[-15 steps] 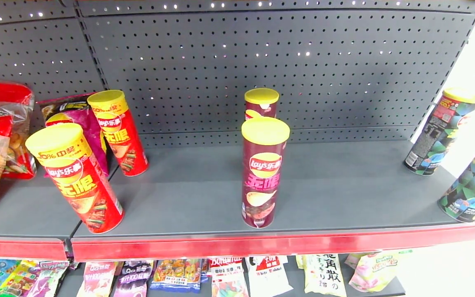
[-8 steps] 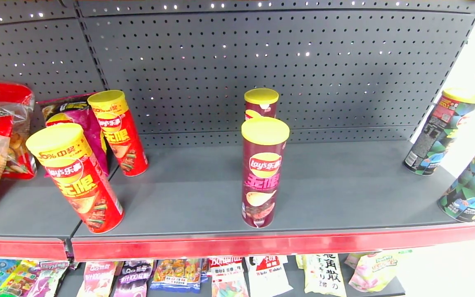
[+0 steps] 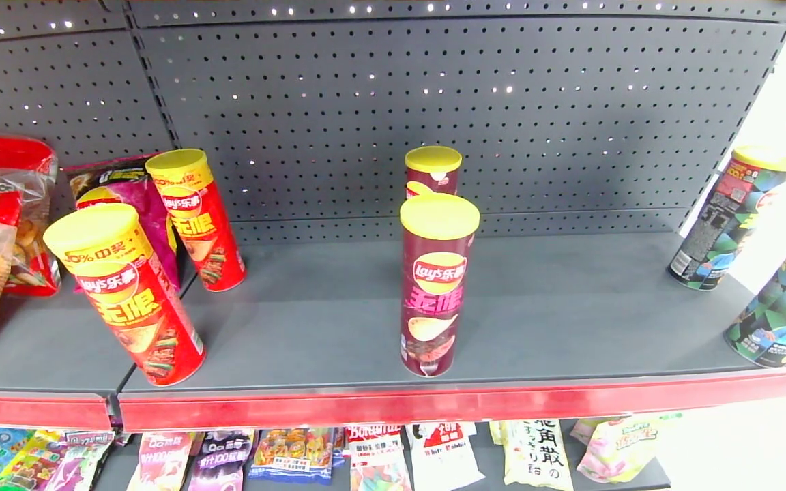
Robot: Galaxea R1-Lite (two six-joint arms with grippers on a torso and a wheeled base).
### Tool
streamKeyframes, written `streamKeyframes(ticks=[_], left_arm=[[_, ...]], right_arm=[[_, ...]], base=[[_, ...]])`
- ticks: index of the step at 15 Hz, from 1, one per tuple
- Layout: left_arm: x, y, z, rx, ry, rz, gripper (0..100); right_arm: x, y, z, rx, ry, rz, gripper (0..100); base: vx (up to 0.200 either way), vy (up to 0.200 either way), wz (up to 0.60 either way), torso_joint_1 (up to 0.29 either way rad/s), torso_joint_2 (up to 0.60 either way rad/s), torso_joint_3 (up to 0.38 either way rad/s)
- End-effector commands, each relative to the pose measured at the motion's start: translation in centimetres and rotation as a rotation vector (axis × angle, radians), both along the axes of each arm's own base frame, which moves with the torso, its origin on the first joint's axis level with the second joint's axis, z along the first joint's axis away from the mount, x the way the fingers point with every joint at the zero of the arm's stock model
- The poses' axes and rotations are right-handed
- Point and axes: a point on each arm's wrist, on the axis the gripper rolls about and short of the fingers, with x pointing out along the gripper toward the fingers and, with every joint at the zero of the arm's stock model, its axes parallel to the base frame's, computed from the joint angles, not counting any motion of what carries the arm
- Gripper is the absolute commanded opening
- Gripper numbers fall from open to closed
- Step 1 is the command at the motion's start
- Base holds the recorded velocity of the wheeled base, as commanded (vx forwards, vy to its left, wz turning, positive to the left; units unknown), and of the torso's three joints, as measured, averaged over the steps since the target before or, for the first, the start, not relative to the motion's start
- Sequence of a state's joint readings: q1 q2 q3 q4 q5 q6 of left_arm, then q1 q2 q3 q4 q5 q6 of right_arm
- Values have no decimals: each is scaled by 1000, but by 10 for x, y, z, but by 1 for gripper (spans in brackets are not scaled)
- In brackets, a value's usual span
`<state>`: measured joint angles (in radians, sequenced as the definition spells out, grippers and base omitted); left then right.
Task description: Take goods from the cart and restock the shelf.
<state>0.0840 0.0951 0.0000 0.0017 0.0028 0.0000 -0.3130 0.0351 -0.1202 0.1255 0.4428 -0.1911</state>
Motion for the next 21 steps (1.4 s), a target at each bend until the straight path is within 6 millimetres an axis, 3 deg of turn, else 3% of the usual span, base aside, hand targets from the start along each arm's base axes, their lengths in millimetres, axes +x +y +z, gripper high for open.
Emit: streamKeyframes(ticks=[1, 4, 7, 21], left_arm=[[0, 0, 0, 0, 1, 1, 100], [0, 0, 0, 0, 1, 1, 100], [0, 0, 0, 0, 1, 1, 100], [0, 0, 0, 0, 1, 1, 100]], right_arm=[[5, -2, -14, 15, -56, -43, 100], [12, -10, -12, 174, -2, -198, 100], [11, -17, -13, 200, 2, -125, 100], [13, -13, -12, 120, 14, -150, 100]], base=[[0, 0, 0, 0, 0, 0], [0, 0, 0, 0, 0, 0], [0, 0, 0, 0, 0, 0], [0, 0, 0, 0, 0, 0]])
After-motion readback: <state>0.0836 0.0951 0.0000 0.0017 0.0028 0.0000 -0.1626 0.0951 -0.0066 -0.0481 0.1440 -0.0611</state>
